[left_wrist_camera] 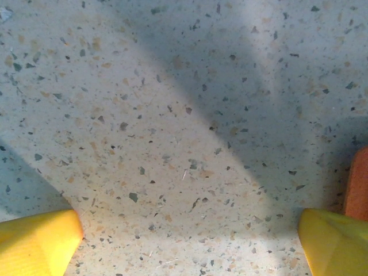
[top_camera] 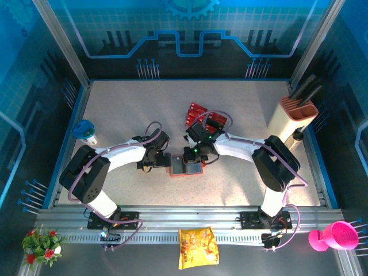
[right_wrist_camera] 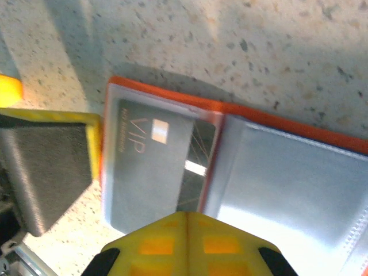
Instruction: Put the credit cards into the card holder
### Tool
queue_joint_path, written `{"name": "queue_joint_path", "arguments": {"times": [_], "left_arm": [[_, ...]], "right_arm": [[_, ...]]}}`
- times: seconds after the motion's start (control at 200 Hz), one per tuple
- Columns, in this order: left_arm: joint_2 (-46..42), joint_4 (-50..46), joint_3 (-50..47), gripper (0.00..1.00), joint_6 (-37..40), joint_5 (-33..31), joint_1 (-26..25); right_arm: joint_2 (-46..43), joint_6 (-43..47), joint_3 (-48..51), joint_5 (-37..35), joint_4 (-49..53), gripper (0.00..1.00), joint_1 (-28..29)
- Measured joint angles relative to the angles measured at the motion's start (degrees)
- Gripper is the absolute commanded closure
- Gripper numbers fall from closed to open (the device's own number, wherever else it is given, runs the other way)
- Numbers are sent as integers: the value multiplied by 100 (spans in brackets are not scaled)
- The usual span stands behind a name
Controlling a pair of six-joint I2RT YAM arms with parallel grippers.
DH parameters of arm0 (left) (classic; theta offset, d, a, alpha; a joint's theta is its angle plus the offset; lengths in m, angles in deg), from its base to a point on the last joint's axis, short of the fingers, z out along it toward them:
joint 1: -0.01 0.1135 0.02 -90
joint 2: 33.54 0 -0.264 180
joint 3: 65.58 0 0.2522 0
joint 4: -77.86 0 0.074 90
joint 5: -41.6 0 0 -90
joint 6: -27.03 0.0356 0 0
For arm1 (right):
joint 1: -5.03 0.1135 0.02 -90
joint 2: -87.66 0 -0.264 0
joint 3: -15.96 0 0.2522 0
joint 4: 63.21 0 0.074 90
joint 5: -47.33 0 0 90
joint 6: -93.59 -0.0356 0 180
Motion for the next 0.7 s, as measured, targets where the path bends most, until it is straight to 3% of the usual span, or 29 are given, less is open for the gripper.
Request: {"name": "queue_joint_path", "arguments": {"times": [0.7], "left_arm": [[39, -28, 28, 1, 15, -2, 0]], "right_arm": [[651, 90, -404, 74, 81, 100, 166]]}}
